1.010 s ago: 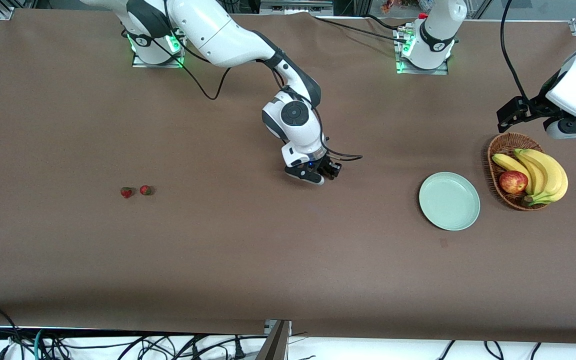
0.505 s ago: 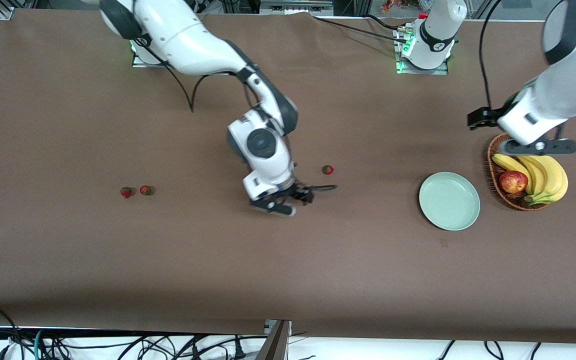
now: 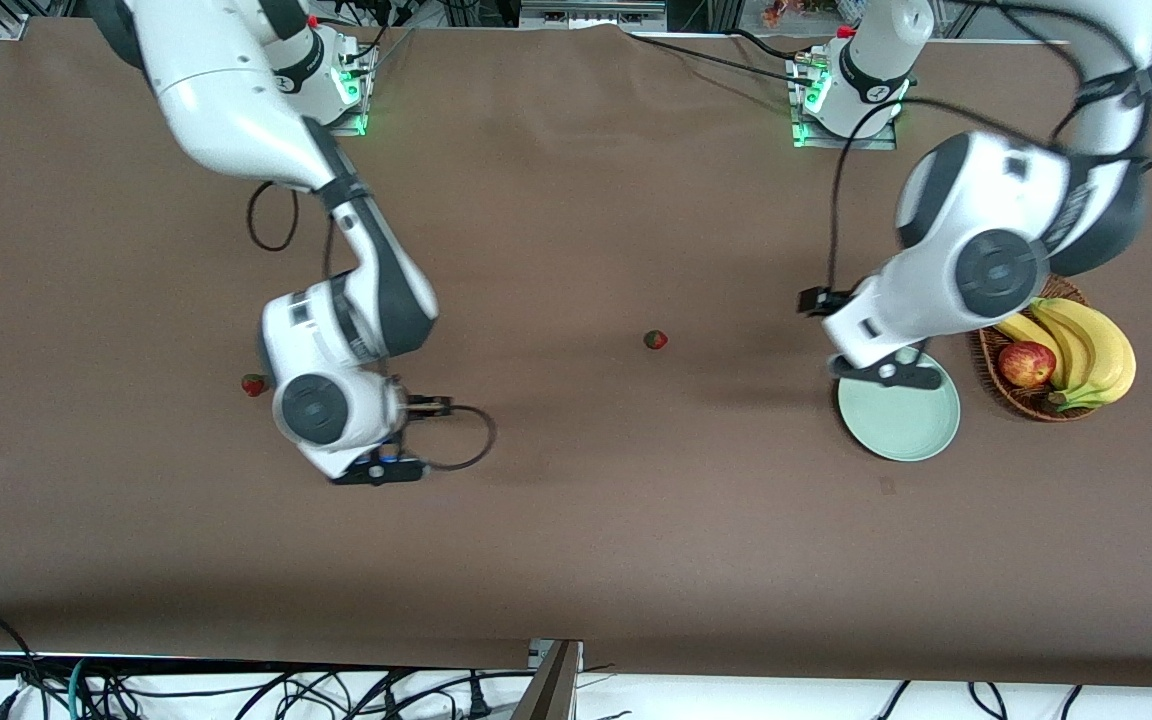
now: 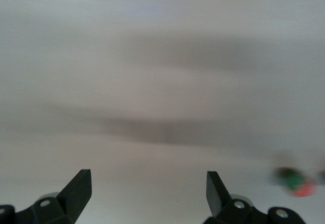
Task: Collect all strawberries into plate
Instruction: 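Grasp the middle strawberry with the left gripper while the right gripper reaches another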
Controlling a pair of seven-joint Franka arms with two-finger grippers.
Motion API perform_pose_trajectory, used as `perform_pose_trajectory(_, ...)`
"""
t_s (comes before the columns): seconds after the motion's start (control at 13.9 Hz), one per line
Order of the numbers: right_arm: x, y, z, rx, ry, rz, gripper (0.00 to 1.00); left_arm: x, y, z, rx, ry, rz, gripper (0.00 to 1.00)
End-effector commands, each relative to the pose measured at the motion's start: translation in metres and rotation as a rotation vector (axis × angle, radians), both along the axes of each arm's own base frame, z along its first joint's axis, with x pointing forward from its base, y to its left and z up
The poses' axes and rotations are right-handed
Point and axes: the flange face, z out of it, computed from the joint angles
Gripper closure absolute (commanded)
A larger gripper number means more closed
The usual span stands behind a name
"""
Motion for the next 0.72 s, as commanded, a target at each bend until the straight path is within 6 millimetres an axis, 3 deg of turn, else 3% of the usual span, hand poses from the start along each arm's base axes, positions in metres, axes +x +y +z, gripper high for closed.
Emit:
perform_pose_trajectory(0.0, -0.012, -0.051, -0.004, -0.03, 0.06, 0.071, 0.0, 0.002, -0.045, -0.039, 0.006, -0.028, 0.06, 0.0)
perform_pose_trajectory(0.22, -0.028, -0.095, -0.012, -0.033, 0.083, 0.107, 0.0, -0.026, -0.115, -0.093, 0.067, -0.009, 0.086, 0.0)
perform_pose_trajectory(0.43, -0.058, -0.127, -0.027, -0.004, 0.028, 0.145, 0.0, -0.037, -0.139, -0.14, 0.085, -0.016, 0.09, 0.0)
perform_pose_trajectory(0.65, -0.079, -0.146, -0.044, 0.006, -0.006, 0.172, 0.0, -0.045, -0.164, -0.17, 0.065, -0.065, 0.122, 0.0)
